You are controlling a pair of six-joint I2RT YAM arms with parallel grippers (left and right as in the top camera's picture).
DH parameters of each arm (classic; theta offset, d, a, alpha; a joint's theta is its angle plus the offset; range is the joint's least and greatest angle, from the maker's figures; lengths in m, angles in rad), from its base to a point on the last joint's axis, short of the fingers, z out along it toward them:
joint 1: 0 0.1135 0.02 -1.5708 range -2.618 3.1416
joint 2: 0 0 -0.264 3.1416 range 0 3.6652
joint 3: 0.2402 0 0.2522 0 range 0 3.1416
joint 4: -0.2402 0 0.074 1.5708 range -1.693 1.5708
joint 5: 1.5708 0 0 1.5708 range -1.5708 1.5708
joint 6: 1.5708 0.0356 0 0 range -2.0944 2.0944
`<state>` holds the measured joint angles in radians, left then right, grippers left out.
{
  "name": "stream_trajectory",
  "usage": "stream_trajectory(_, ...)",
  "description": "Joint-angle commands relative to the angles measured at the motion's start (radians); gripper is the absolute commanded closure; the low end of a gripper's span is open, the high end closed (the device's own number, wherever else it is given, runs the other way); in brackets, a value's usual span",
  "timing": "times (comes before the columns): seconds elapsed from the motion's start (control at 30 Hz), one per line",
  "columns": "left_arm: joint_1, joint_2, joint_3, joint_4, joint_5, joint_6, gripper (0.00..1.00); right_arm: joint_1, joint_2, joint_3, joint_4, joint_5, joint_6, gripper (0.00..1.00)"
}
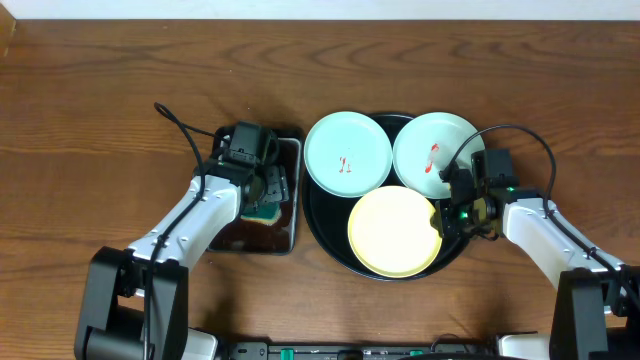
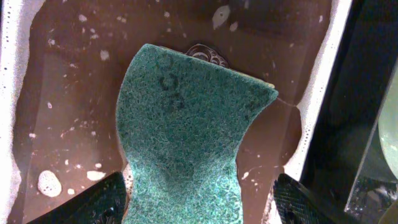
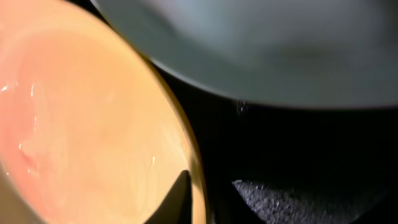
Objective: Clean dirty plates on tray and stack at the side
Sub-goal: 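Lift the yellow plate off the tray with the right gripper, then carry the yellow plate right and set it on the table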
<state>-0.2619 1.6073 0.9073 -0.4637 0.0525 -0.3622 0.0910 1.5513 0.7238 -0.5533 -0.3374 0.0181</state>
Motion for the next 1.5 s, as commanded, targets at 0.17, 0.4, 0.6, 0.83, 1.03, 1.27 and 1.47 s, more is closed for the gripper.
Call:
stream_trajectory(0.17,0.003,0.009,-0.016,-0.003,-0.011,-0.002,0.23,0.003,0.009,0.0,-0.011,-0.023,0.003,0.99)
stream_trajectory(0.4,0.003,0.009,-0.016,-0.002,-0.012,-0.002,0.23,0.002,-0.004,0.008,0.013,-0.022,0.0,0.99)
stream_trajectory(0.6,0.003,0.009,-0.016,-0.002,-0.012,-0.002,0.23,0.002,-0.113,0.045,0.01,0.034,-0.005,0.99)
stream_trajectory(0.83,0.003,0.009,-0.016,-0.002,-0.012,-0.002,0.23,0.003,-0.31,0.06,0.051,0.299,-0.005,0.99)
stream_trajectory(1.03,0.003,0.009,-0.016,-0.002,-0.012,-0.002,0.23,0.076,-0.401,0.06,0.083,0.535,-0.013,0.99)
stream_trajectory(1.27,0.003,0.009,-0.016,-0.002,-0.012,-0.002,0.23,0.304,-0.433,0.06,0.125,0.884,-0.12,0.99)
stream_trajectory(1.47,0.003,0.009,-0.016,-0.002,-0.012,-0.002,0.23,0.509,-0.432,0.06,0.144,1.063,-0.284,0.99)
